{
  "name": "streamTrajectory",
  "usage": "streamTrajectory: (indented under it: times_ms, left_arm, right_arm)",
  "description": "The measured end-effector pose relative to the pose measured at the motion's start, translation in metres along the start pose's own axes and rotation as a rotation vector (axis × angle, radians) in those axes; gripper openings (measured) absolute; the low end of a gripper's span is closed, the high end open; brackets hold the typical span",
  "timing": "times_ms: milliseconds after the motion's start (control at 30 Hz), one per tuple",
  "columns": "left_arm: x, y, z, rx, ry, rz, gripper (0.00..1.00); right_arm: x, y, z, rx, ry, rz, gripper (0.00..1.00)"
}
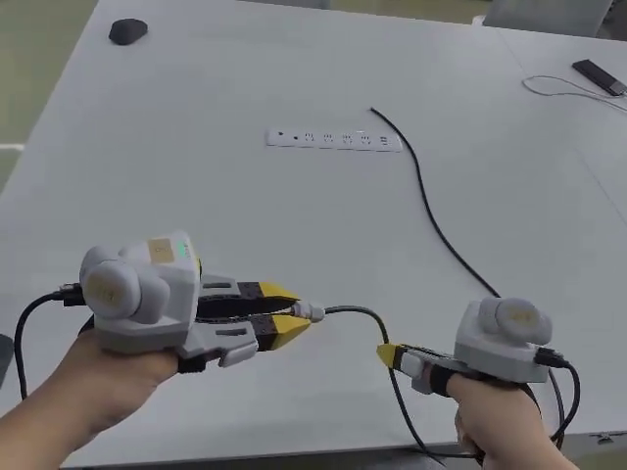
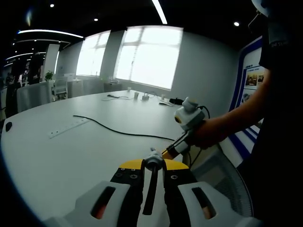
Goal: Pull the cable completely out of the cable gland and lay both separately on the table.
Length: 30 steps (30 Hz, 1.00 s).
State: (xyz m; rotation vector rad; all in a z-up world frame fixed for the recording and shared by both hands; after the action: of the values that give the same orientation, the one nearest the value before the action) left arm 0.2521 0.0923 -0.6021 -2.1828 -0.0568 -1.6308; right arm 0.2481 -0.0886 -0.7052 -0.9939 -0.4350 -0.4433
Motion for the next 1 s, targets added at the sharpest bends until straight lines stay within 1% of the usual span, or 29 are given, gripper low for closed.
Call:
streamTrajectory:
  times_ms: [67,100,133,167,300,433,467,500,533,567,600,633,667,700,733,767,800,867,933,967,1000]
  left_arm:
    - [0.001,-0.001,0.001,0.001,-0.002,-0.003,0.15]
    - [0.001,-0.001,0.001,0.002,-0.003,-0.005,0.15]
    - [0.002,-0.001,0.002,0.004,-0.008,-0.008,0.15]
    - [0.003,-0.002,0.002,0.006,-0.015,-0.012,0.15]
    - [0.005,-0.004,0.003,0.011,-0.021,-0.024,0.15]
    - [0.004,-0.004,0.004,0.014,-0.018,-0.020,0.15]
    - [0.005,-0.005,0.004,0.013,-0.018,-0.022,0.15]
    - [0.005,-0.005,0.004,0.014,-0.017,-0.022,0.15]
    - [0.005,-0.006,0.004,0.015,-0.018,-0.022,0.15]
    - [0.005,-0.006,0.004,0.017,-0.019,-0.022,0.15]
    - [0.005,-0.007,0.003,0.017,-0.020,-0.022,0.15]
    - [0.004,-0.007,0.003,0.018,-0.021,-0.021,0.15]
    - [0.004,-0.008,0.003,0.019,-0.021,-0.020,0.15]
    - [0.004,-0.008,0.003,0.019,-0.025,-0.019,0.15]
    - [0.004,-0.009,0.003,0.019,-0.025,-0.019,0.15]
    - [0.003,-0.009,0.003,0.021,-0.024,-0.020,0.15]
    - [0.003,-0.009,0.003,0.021,-0.026,-0.019,0.15]
    - [0.003,-0.009,0.003,0.022,-0.028,-0.019,0.15]
    - [0.003,-0.009,0.003,0.022,-0.031,-0.020,0.15]
    - [0.003,-0.009,0.004,0.020,-0.040,-0.019,0.15]
    - [0.004,-0.009,0.003,0.018,-0.048,-0.021,0.15]
  right_arm:
    - [0.000,0.000,0.000,0.006,-0.019,-0.006,0.02]
    - [0.001,0.000,0.001,0.005,-0.057,-0.009,0.02]
    - [0.001,-0.001,0.001,-0.003,-0.119,-0.014,0.02]
    - [0.001,-0.001,0.003,0.001,-0.143,-0.007,0.02]
    - [-0.002,-0.002,0.007,0.010,-0.198,-0.005,0.02]
    - [0.000,-0.005,0.012,0.013,-0.250,-0.008,0.08]
    - [0.003,-0.007,0.015,0.008,-0.296,-0.020,0.11]
    - [0.005,-0.009,0.018,0.012,-0.324,-0.025,0.14]
    - [0.007,-0.012,0.023,0.021,-0.371,-0.026,0.17]
    - [0.010,-0.015,0.028,0.035,-0.422,-0.032,0.22]
    - [0.017,-0.019,0.035,0.043,-0.481,-0.072,0.27]
    - [0.026,-0.027,0.045,0.045,-0.568,-0.120,0.32]
    - [0.029,-0.031,0.052,0.052,-0.623,-0.122,0.33]
    - [0.034,-0.037,0.063,0.064,-0.712,-0.136,0.33]
    - [0.036,-0.039,0.067,0.066,-0.740,-0.142,0.32]
    - [0.041,-0.043,0.077,0.069,-0.828,-0.158,0.33]
    - [0.042,-0.044,0.087,0.085,-0.902,-0.152,0.33]
    - [0.042,-0.043,0.098,0.105,-0.972,-0.137,0.33]
    - [0.044,-0.040,0.109,0.105,-1.047,-0.132,0.31]
    - [0.045,-0.039,0.114,0.103,-1.092,-0.136,0.30]
    - [0.045,-0.037,0.118,0.117,-1.118,-0.151,0.27]
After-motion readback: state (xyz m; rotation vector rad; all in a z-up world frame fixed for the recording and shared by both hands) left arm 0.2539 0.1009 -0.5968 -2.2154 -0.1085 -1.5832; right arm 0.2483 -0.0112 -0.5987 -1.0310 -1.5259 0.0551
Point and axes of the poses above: the centre of the closed fingertips' face, and the gripper's own axes: y roughly forward along the fingers, z roughly to its left, x roughly out of its top, the point moved 5 cm from there along -y, roughly backward along the fingers, and after that the axes turned 1 degree about -x, right-handed, at the moved point
